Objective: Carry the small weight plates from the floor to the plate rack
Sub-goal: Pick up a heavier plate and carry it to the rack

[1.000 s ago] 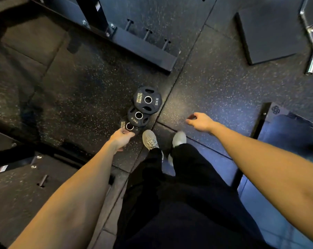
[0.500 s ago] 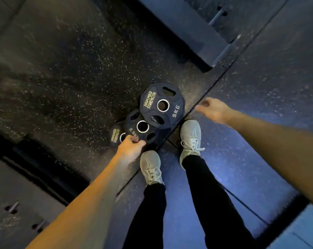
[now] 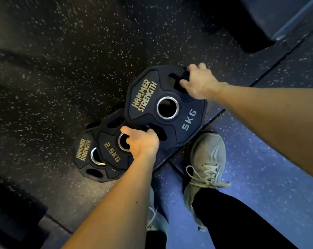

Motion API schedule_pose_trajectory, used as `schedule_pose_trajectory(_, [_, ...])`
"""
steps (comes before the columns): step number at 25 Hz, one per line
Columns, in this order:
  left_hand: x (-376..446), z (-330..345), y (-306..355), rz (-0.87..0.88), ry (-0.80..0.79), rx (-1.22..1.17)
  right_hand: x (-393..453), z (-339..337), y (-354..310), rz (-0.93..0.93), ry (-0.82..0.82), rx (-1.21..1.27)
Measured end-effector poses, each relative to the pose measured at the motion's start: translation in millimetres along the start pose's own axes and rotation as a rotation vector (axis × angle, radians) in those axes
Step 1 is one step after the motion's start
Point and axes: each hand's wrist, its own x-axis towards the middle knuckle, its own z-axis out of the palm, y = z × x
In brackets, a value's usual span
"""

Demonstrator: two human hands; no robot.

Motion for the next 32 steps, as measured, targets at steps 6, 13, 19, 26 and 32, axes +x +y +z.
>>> schedule_pose_trajectory(6, [7.5, 8.5, -5.2, 0.034, 0.116, 0.047, 13.4, -0.2, -4.8, -0.21, 0.065, -0.332])
schedule_pose_trajectory(13, [-9.6, -19.3, -15.1, -0.027, -0.007, -0.049, -20.8, -23.1, -1.9, -0.196, -0.102, -0.308])
schedule_pose_trajectory(19, [-115.2, -106.5, -24.2, 0.023, -0.126, 0.09, -147.9, -72.1, -4.8, -0.101, -0.259, -0.213])
schedule_pose_trajectory(26, [-315.8, -259.2, -36.7, 0.12, -0.171, 0.071, -388.1, -175.5, -32.8, -0.045, -0.162, -0.013])
schedule_pose_trajectory(32, [-464.5, -382.9, -63.9, 0.281, -0.206, 0.077, -585.9, -234.2, -69.7, -0.073, -0.084, 0.061])
